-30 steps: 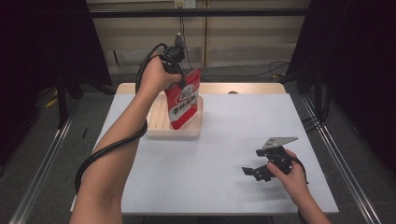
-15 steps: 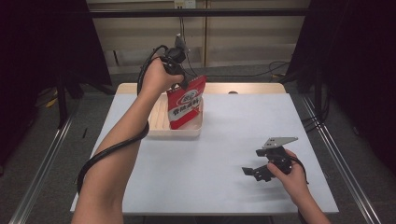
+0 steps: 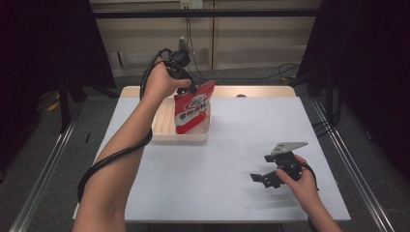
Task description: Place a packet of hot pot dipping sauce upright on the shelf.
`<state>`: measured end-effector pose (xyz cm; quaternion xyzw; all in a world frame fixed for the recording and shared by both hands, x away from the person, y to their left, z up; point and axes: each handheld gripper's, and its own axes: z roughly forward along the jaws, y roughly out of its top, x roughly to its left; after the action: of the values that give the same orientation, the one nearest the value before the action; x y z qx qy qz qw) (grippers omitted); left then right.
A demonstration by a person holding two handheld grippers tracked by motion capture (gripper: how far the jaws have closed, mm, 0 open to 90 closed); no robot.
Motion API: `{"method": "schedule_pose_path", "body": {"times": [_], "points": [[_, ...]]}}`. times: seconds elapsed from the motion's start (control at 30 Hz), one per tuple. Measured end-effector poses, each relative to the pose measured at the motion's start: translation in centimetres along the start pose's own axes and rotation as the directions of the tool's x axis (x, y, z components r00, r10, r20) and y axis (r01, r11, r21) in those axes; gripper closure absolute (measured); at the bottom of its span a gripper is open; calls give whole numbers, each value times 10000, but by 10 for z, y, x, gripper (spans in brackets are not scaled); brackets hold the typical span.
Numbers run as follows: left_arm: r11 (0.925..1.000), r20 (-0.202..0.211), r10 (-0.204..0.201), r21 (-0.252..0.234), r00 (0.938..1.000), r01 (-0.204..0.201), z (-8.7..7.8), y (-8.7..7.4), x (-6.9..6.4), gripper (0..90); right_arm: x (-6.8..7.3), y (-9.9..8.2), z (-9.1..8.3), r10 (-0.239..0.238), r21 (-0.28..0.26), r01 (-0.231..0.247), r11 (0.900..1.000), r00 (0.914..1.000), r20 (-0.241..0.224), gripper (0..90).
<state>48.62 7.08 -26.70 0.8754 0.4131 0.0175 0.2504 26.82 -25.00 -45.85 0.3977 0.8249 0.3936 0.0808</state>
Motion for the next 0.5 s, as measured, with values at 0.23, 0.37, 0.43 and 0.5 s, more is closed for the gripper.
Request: {"method": "schedule_pose_path", "body": {"times": [0.23,0.37,0.43,0.5], "points": [[9994,349,115,-337,9993,-104,-4,-4,-1,335,0,0,0,20,22,-20,10000,10000,26,37],[9994,667,-223,-248,9975,240,-5,-10,0,248,0,0,0,26,27,-26,10000,10000,25,37],[9989,822,-58,-455,9966,95,-6,-12,1,237,1,0,0,12,19,-12,10000,10000,18,37],[9983,913,1,-573,9958,52,-9,-16,1,207,1,0,1,9,5,-9,10000,10000,10,37]]}}
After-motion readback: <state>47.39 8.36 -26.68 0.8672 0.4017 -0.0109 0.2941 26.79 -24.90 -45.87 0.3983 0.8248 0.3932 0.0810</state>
